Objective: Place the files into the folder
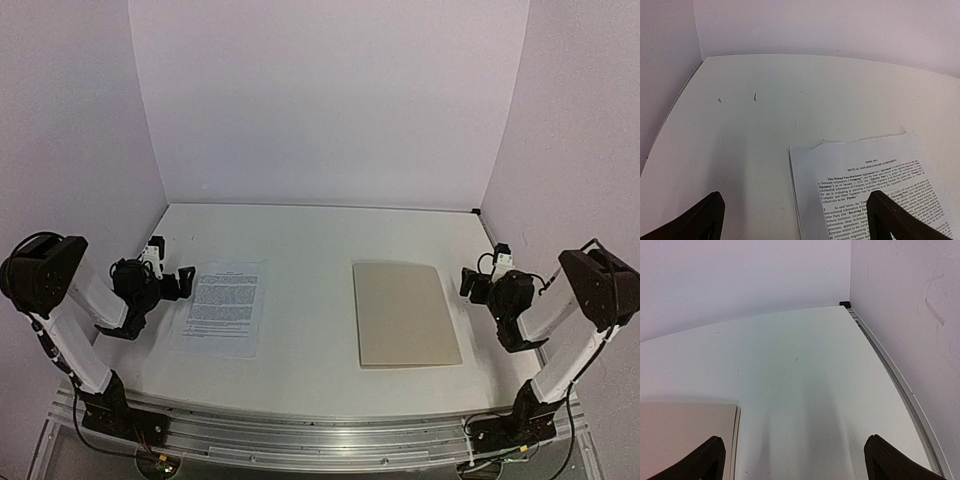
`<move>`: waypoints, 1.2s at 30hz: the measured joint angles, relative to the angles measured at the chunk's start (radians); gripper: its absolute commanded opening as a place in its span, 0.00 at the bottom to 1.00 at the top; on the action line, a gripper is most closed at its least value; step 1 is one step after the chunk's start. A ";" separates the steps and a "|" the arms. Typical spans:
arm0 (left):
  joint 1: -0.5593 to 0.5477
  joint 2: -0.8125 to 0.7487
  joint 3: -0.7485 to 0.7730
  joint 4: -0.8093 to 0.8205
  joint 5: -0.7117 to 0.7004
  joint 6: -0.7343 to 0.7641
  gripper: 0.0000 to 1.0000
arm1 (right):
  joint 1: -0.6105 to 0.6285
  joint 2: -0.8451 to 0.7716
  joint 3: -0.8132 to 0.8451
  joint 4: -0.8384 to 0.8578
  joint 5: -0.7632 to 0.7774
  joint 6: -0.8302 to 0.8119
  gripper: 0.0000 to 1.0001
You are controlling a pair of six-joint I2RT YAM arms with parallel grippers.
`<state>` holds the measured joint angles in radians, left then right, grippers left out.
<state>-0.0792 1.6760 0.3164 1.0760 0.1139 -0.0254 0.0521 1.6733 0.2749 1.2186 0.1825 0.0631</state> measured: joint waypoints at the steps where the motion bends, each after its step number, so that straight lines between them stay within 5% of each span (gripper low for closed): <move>1: 0.000 0.000 0.000 0.000 0.000 0.000 1.00 | 0.000 0.000 0.000 0.000 0.000 0.000 0.98; 6: 0.000 0.000 0.000 0.001 0.000 0.000 1.00 | 0.000 -0.050 0.042 -0.135 0.000 -0.001 0.98; 9: 0.001 -0.005 0.002 -0.009 0.032 0.014 1.00 | -0.002 -0.173 0.238 -0.447 -0.045 0.022 0.98; 12: 0.002 -0.043 0.059 -0.156 0.160 0.080 1.00 | -0.002 -0.263 0.424 -0.658 -0.141 0.048 0.98; 17: -0.124 -0.076 0.443 -0.658 0.305 0.249 0.96 | -0.001 -0.453 0.498 -0.899 -0.344 0.155 0.98; 21: -0.397 -0.114 0.665 -0.895 0.220 0.379 0.83 | -0.001 -0.494 0.470 -1.059 -0.423 0.298 0.92; 29: -1.013 0.102 1.088 -1.239 -0.104 0.559 0.85 | 0.004 -0.497 0.416 -1.429 -0.407 0.500 0.83; 36: -1.262 0.423 1.336 -1.417 -0.309 0.623 0.86 | 0.005 -0.444 0.266 -1.551 -0.364 0.554 0.81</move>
<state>-1.3407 2.0991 1.6524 -0.3408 -0.1947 0.5980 0.0570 1.2289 0.5404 -0.3325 -0.1814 0.6170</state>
